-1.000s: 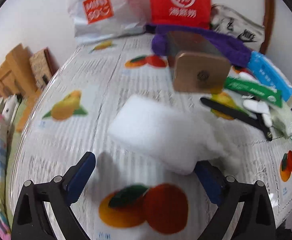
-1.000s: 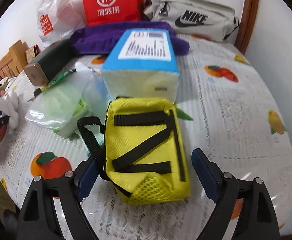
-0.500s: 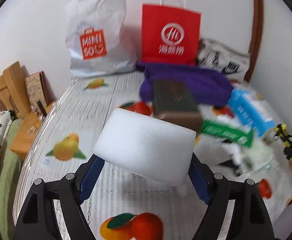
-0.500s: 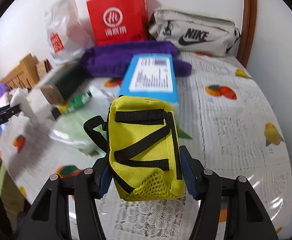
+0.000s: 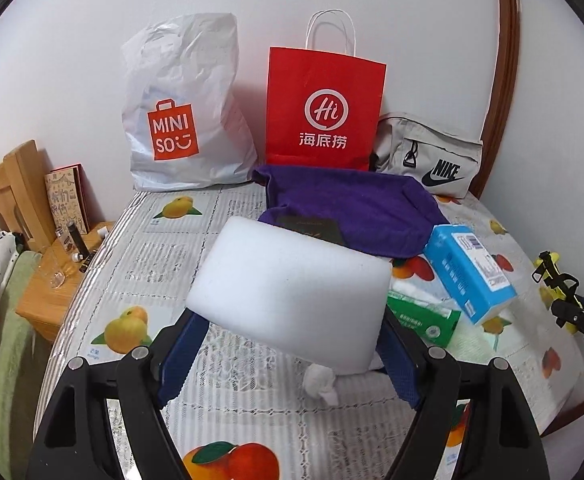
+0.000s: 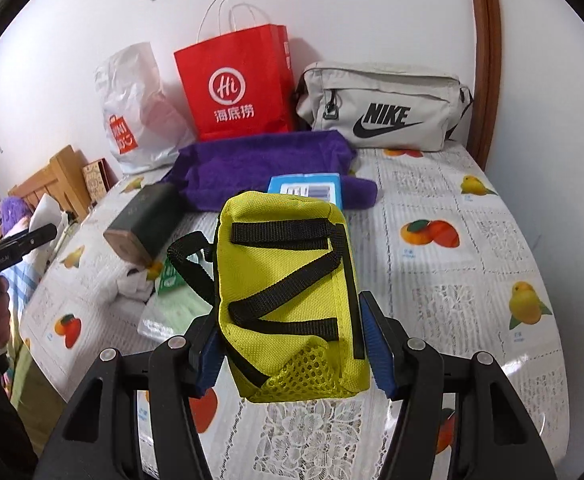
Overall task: Organize soft objects
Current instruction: 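Lift the sponge and yellow pouch and carry both toward the purple towel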
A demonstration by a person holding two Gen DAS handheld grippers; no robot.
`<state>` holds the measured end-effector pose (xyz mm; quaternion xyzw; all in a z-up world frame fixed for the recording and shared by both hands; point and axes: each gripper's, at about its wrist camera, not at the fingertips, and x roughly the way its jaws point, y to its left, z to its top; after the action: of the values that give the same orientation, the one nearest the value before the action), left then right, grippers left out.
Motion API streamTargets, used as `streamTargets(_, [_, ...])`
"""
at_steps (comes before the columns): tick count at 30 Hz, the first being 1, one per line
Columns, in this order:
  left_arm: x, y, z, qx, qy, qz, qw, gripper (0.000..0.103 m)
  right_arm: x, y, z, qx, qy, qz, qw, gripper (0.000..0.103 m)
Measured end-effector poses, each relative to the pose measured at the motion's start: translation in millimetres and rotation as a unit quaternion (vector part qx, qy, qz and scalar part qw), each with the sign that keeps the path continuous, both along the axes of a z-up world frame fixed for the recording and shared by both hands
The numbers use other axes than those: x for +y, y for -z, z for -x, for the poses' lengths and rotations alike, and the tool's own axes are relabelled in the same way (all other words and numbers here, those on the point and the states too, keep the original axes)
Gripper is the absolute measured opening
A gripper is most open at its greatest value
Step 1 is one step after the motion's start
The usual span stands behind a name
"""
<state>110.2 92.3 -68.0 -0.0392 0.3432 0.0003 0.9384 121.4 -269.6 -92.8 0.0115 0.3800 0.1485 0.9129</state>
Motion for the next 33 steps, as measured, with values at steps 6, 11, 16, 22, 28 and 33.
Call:
streamTargets(6, [-1.4, -8.1, -11.6, 0.006, -0.008, 0.007, 0.9999, 0.08, 0.6, -14.7, -11.0, -0.01, 0.0, 0.005, 1.0, 0.06])
streamTargets(11, [-1.5, -11.4, -23.1, 0.015, -0.015, 0.011, 0.9997, 0.08, 2.0, -22.8, -24.0, -0.015, -0.001, 0.005, 1.0, 0.06])
streamTargets(16, [-4.3, -13.4, -36.2, 0.021, -0.019, 0.013, 0.9995, 0.08, 5.8, -30.1, -40.2, -0.019, -0.004, 0.009, 1.0, 0.06])
streamTargets(22, [-8.2, -12.5, -56.0, 0.037, -0.025, 0.013, 0.9989, 0.08, 10.6, -35.2, -61.6, -0.02, -0.01, 0.011, 1.0, 0.06])
streamTargets(28, [-12.0, -12.6, -76.9, 0.045, -0.028, 0.013, 0.9985, 0.08, 16.6, -36.7, -85.1, -0.019, -0.016, 0.012, 1.0, 0.06])
streamTargets(33, [-12.9, -14.1, -96.5, 0.048, -0.028, 0.019, 0.9982, 0.08, 22.0, -39.7, -103.9, -0.024, -0.017, 0.01, 1.0, 0.06])
